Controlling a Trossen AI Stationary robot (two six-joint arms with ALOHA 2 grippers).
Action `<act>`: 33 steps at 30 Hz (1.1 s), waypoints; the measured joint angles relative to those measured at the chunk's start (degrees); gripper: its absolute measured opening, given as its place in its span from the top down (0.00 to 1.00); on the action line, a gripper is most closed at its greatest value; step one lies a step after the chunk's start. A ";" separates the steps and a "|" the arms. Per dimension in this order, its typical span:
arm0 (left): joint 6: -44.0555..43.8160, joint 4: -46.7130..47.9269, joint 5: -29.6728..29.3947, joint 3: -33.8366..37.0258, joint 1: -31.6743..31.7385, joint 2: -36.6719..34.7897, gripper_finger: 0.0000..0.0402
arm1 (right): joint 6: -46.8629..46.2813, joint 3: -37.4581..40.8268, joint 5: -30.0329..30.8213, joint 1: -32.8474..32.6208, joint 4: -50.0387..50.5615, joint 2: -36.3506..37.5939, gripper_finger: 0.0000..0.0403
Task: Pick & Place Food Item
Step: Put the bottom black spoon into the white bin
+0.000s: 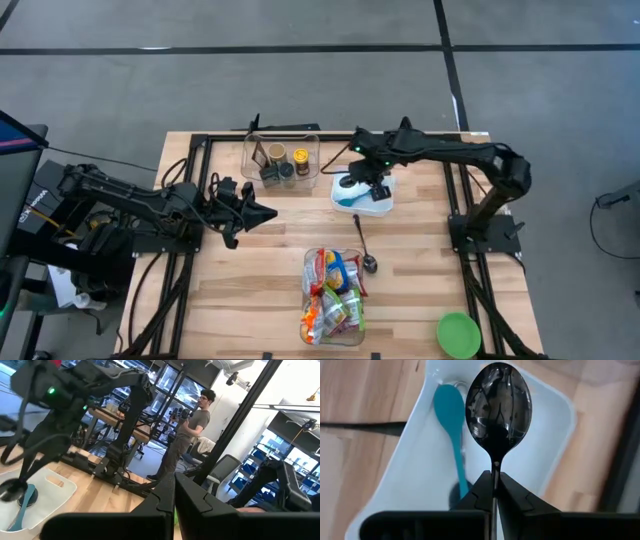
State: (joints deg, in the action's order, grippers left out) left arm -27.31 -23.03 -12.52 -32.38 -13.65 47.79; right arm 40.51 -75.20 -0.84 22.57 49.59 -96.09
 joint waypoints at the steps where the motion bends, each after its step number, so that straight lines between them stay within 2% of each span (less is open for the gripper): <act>1: 0.00 0.00 0.00 0.00 0.02 -0.02 1.00 | -1.05 0.00 -0.42 -0.02 -0.20 -0.90 0.98; 6: 0.00 -0.14 0.02 0.00 0.02 -0.02 1.00 | -6.81 0.00 -0.87 -0.42 -1.03 -4.54 0.98; 12: 0.00 -0.15 0.06 0.00 0.01 -0.02 1.00 | -7.07 0.14 -0.88 -0.81 -1.02 -6.45 0.98; 22: -0.01 -0.13 0.29 0.00 0.01 -0.02 1.00 | 0.23 2.59 -0.81 -0.74 -2.99 -6.41 0.98; 33: 0.00 -0.14 0.24 0.00 0.00 -0.02 1.00 | 0.49 5.92 -0.81 -0.78 -6.30 -6.41 0.98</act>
State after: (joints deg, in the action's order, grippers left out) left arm -27.31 -23.17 -12.27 -32.38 -13.65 47.77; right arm 40.99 -69.28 -1.65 21.79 43.29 -102.50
